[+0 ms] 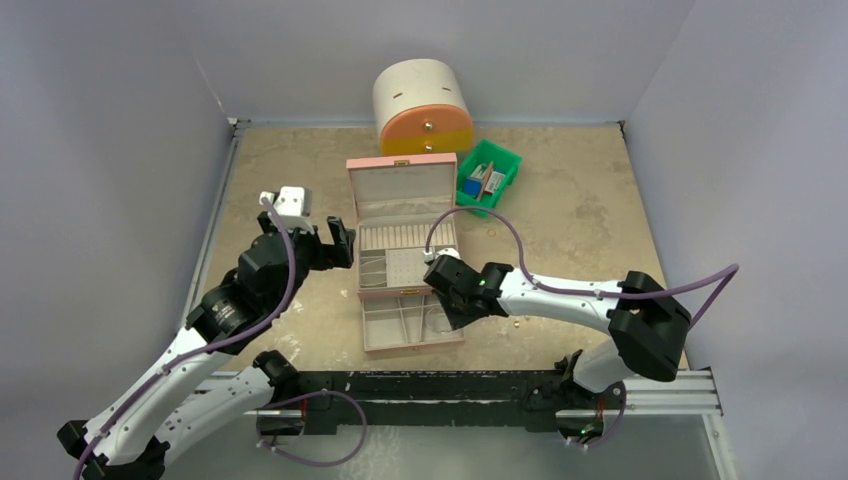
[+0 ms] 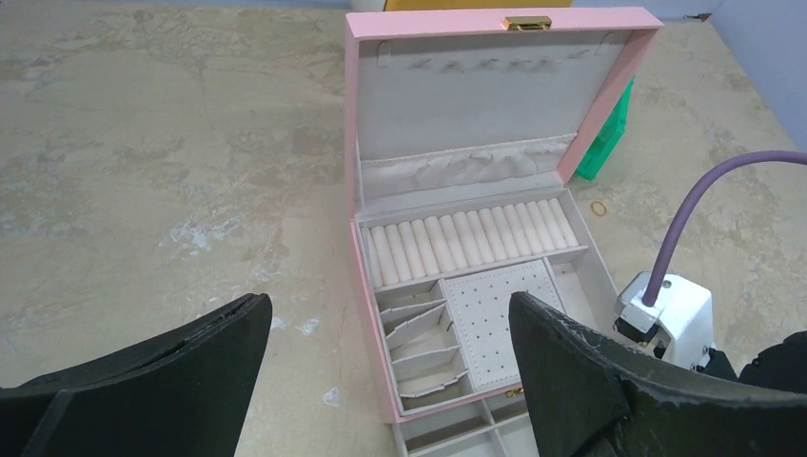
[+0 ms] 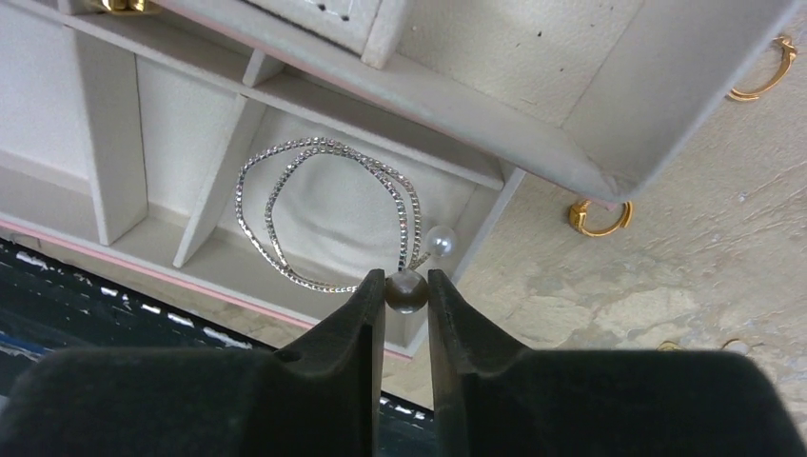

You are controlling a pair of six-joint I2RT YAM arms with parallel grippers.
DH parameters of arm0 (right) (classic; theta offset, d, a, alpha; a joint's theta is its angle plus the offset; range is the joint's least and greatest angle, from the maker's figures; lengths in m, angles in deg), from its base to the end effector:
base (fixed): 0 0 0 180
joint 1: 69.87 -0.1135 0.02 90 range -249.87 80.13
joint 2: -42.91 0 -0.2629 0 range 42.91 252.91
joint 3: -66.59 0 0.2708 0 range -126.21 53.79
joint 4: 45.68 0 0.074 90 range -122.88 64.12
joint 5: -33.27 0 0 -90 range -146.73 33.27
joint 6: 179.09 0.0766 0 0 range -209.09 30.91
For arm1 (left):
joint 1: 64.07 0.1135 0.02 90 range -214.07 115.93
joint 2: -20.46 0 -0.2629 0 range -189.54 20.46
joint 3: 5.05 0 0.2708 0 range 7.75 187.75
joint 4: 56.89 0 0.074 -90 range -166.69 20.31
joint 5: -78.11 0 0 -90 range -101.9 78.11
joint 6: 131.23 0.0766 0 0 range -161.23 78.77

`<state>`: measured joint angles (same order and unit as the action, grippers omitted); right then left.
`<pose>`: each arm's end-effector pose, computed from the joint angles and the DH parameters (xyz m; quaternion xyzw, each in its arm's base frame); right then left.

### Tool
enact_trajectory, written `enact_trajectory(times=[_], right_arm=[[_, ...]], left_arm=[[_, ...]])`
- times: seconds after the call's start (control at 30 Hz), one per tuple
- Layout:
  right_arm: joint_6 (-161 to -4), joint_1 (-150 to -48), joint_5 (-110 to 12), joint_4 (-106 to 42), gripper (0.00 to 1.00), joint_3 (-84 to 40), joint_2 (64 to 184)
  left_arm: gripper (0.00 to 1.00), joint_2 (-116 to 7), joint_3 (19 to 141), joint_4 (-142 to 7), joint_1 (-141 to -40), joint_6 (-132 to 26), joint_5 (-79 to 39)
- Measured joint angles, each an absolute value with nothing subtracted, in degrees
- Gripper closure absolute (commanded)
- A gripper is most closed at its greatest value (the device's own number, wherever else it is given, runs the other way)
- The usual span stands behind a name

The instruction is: Organize the mixed jewelry

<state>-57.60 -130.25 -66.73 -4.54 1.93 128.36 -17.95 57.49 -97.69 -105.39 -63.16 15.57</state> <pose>0.1710 0.2739 0.1476 -0.2206 0.9412 0.1148 0.2288 0.1714 -0.1036 0.3468 -0.0085 0.7920 -0.1421 0.5938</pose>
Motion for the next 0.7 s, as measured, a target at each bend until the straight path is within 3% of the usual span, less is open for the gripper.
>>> enact_trajectory(times=[0.23, 0.7], right_arm=[[-56.92, -130.36, -67.19, -4.85, 0.60, 1.74, 128.01], [-54.13, -130.58, -68.10, -5.20, 0.58, 2.46, 114.39]], left_arm=[[0.05, -18.28, 57.49, -97.69, -105.39, -63.16, 15.63], [0.05, -18.65, 57.49, -97.72, -105.39, -63.18, 15.87]])
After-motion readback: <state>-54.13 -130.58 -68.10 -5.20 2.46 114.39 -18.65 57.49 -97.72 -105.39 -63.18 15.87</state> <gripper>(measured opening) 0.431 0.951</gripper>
